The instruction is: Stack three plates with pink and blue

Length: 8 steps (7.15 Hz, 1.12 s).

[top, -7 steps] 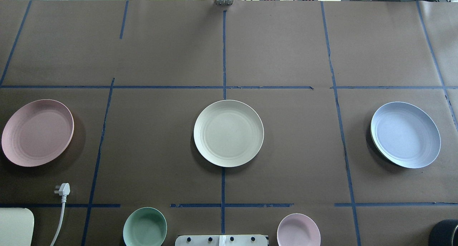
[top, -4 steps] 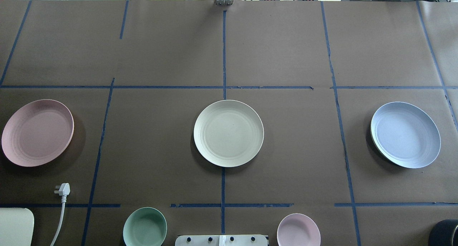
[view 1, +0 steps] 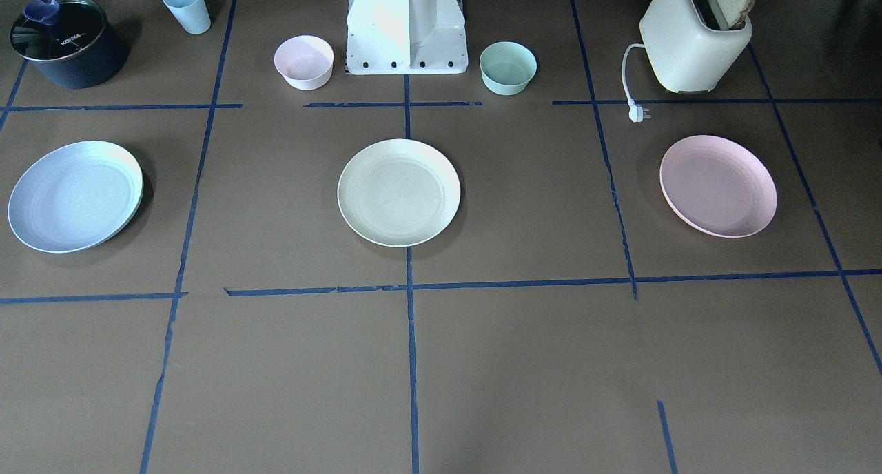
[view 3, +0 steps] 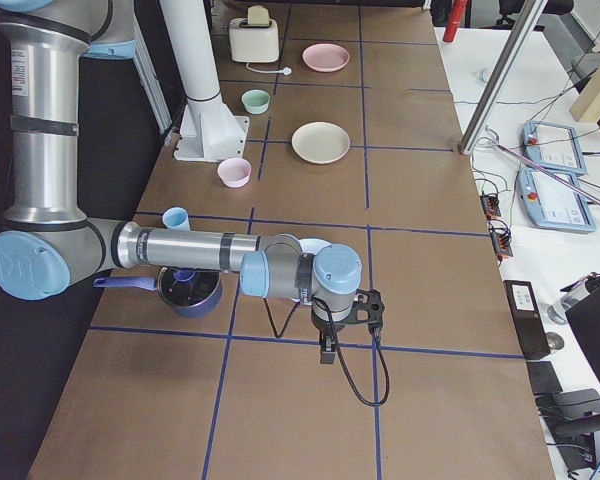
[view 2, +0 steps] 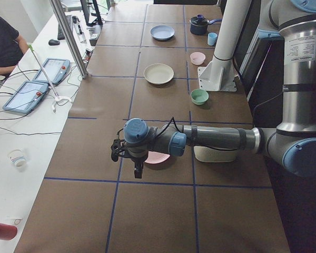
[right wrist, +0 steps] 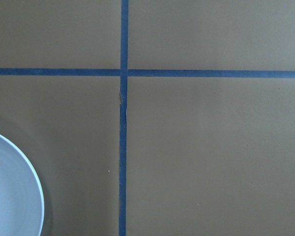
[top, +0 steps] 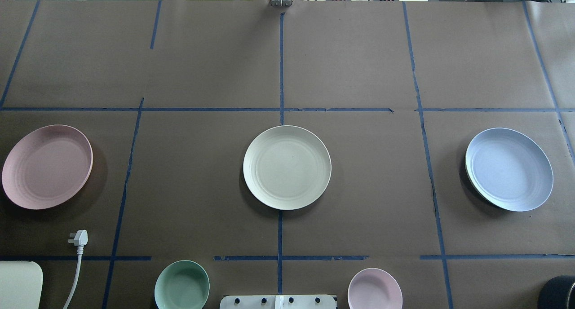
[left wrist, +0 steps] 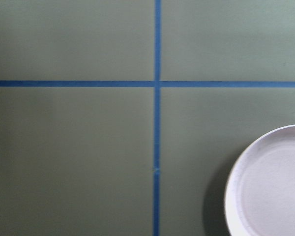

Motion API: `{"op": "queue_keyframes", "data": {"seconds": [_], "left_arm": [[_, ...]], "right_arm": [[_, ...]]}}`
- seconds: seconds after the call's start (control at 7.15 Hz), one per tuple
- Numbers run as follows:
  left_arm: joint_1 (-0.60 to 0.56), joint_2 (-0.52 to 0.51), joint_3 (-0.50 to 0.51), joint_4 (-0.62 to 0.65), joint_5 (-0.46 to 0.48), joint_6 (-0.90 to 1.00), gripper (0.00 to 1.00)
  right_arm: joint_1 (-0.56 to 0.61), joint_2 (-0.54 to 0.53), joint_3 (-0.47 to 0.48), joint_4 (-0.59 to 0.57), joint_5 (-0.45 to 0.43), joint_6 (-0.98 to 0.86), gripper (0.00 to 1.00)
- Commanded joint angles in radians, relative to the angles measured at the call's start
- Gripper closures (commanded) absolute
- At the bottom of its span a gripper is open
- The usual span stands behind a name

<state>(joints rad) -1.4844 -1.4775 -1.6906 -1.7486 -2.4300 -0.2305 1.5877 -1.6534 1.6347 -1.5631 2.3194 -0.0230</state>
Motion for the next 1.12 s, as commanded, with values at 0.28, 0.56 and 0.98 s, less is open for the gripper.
{"op": "queue_keyframes", "data": {"seconds": [0.28,0.56,0.98], "left_arm": [[0.206,0.020,0.162,-0.525,0.009,-0.454,0.00],[0.321,0.020,0.212,-0.621,0.083,-0.558,0.00],[0.368,0.019,0.233,-0.626,0.095,-0.567,0.00]], "right_arm": [[0.000,0.007,0.001,0.000,0.000,-0.002,0.00],[0.000,0.007,0.001,0.000,0.003,-0.003,0.00],[0.000,0.009,0.001,0.000,0.003,-0.005,0.00]]}}
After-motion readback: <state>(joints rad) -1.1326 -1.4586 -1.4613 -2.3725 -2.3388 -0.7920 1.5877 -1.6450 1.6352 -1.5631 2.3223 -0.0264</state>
